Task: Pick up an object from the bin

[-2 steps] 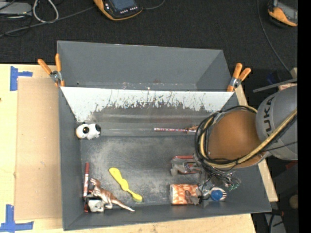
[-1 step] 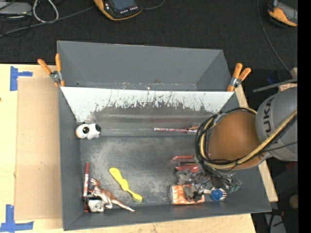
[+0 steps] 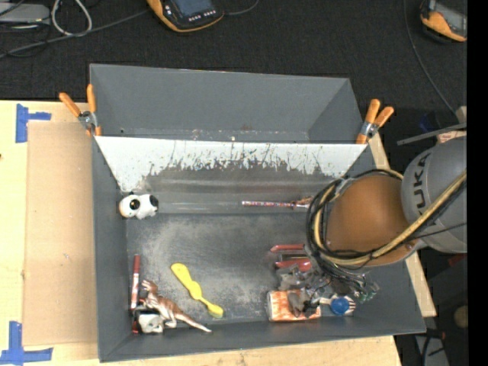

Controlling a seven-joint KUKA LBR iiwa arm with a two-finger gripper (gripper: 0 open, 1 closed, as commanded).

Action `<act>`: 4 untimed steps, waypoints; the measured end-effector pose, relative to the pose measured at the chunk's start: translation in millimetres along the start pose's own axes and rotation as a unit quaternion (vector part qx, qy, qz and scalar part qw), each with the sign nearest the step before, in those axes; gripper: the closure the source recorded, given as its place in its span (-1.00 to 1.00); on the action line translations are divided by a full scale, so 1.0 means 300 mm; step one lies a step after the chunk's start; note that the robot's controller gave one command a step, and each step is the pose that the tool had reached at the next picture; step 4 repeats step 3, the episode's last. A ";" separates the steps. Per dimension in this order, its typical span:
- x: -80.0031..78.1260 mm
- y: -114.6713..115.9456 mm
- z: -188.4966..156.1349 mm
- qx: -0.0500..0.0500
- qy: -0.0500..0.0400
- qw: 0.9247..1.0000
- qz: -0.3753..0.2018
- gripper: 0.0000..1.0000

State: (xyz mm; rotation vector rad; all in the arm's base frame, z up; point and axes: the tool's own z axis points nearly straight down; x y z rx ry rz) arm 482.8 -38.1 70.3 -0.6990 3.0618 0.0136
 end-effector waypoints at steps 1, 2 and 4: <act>-0.006 0.016 -0.097 -0.003 0.005 0.998 -0.068 1.00; -0.021 -0.006 -0.292 0.001 -0.002 0.987 -0.160 1.00; -0.039 0.038 -0.395 -0.002 0.001 0.960 -0.280 1.00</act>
Offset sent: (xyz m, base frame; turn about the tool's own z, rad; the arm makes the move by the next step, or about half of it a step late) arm 0.0055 -0.0006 0.0855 -0.3235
